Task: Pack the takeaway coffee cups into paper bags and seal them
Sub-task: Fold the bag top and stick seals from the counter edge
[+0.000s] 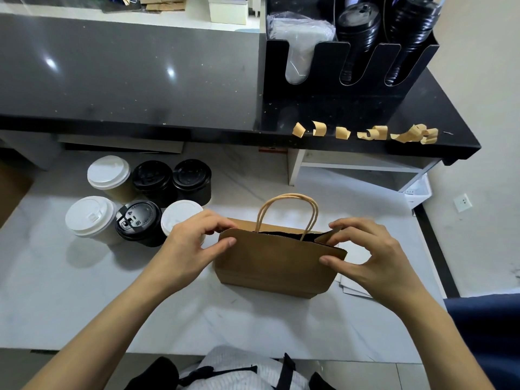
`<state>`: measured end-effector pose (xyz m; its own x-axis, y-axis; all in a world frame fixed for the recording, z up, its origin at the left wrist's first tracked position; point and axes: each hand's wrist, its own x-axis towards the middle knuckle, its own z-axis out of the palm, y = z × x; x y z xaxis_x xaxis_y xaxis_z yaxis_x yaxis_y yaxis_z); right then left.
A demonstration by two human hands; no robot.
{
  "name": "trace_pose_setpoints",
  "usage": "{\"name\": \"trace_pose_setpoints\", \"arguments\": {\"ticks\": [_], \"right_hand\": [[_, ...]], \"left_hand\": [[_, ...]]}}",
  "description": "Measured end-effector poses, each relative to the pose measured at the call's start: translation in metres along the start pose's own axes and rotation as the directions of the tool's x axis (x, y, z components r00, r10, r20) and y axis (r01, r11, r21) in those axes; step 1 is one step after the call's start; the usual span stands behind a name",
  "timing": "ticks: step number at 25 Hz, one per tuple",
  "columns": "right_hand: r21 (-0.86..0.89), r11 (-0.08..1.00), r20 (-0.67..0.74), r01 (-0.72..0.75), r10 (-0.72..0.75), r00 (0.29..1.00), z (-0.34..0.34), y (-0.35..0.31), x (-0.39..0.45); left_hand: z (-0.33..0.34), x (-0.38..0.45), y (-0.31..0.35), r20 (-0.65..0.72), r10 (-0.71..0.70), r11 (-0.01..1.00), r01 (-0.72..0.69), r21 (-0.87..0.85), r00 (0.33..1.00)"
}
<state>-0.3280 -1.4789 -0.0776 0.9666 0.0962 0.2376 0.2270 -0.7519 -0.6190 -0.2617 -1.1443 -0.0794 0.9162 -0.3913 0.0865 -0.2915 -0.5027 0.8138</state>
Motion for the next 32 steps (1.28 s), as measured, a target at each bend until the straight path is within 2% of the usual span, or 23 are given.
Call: {"name": "trace_pose_setpoints", "arguments": {"ticks": [6, 12, 19, 23, 28, 32], "right_hand": [[0.009, 1.0, -0.031, -0.013, 0.014, 0.999, 0.004, -0.003, 0.002], [0.055, 0.989, -0.037, -0.141, 0.143, 0.989, 0.002, -0.003, 0.002], [0.019, 0.997, -0.03, -0.078, 0.079, 0.996, -0.001, -0.008, 0.008], [0.064, 0.993, 0.01, -0.104, 0.103, 0.995, -0.003, -0.007, 0.012], [0.075, 0.992, 0.064, -0.106, 0.101, 0.993, -0.009, -0.011, 0.021], [0.126, 0.986, -0.006, -0.11, 0.112, 0.994, -0.011, -0.021, 0.049]], "left_hand": [[-0.001, 0.002, 0.0, -0.002, 0.007, 0.999, -0.007, -0.036, 1.0], [0.001, 0.004, 0.003, -0.008, -0.026, 0.996, 0.026, -0.081, 1.0], [-0.002, 0.003, 0.008, -0.048, -0.075, 0.986, 0.066, -0.153, 0.996], [-0.004, 0.004, 0.005, -0.02, -0.03, 0.996, 0.028, -0.082, 0.999], [-0.002, 0.002, 0.004, -0.061, 0.059, 0.998, -0.058, 0.014, 0.996], [-0.002, 0.002, 0.004, -0.075, 0.061, 0.998, -0.06, 0.013, 0.995]]}}
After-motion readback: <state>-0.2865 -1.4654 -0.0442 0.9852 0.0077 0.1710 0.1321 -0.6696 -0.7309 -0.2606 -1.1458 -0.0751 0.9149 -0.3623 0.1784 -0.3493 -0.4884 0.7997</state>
